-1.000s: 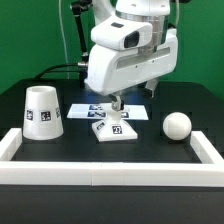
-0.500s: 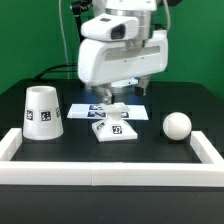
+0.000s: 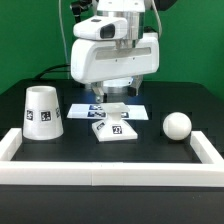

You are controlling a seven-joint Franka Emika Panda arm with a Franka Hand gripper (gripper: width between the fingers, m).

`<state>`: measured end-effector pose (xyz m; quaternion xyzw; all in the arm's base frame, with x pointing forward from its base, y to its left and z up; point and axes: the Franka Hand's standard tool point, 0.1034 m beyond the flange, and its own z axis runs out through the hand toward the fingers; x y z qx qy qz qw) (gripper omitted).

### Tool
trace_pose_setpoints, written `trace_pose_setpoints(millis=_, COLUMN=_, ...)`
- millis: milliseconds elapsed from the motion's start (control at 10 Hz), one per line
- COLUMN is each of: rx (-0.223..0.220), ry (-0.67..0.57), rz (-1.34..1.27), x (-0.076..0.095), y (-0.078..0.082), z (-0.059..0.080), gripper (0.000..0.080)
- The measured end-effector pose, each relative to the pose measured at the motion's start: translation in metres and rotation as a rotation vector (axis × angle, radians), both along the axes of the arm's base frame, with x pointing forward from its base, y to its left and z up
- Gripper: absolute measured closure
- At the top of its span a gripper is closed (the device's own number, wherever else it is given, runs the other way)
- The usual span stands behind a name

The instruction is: Assemble lamp

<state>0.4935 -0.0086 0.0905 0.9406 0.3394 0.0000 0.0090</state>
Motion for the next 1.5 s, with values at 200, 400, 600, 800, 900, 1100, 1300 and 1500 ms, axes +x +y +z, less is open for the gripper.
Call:
trace_pose_setpoints(millis=200, rx=-0.003, ry=0.009, rz=-0.146, x=-0.008, y=-0.009, z=-0.005, gripper=0.01)
trace_pose_setpoints(millis=400, rx=-0.003, ry=0.029, rz=-0.177, x=-0.028, y=-0.008, z=-0.016, gripper=0.01)
trace_pose_setpoints(millis=600, rx=-0.004, ry=0.044, rz=-0.177, x=-0.035, y=-0.007, z=-0.021, gripper=0.01)
trace_pose_setpoints(millis=800, rx=-0.004, ry=0.052, rz=-0.179, x=-0.037, y=-0.006, z=-0.025, gripper=0.01)
trace_pose_setpoints(millis=900, rx=-0.004, ry=0.056, rz=-0.177, x=-0.039, y=-0.005, z=-0.028, gripper=0.01)
trace_pose_setpoints(millis=1100, rx=-0.003, ry=0.059, rz=-0.177, x=-0.041, y=-0.004, z=-0.036, gripper=0.01)
trace_pose_setpoints(millis=1300, rx=-0.003, ry=0.062, rz=-0.17, x=-0.043, y=0.001, z=-0.042, gripper=0.01)
trace_pose_setpoints(millis=1500, rx=-0.004, ry=0.069, rz=-0.167, x=-0.045, y=-0.001, z=-0.045, gripper=0.01)
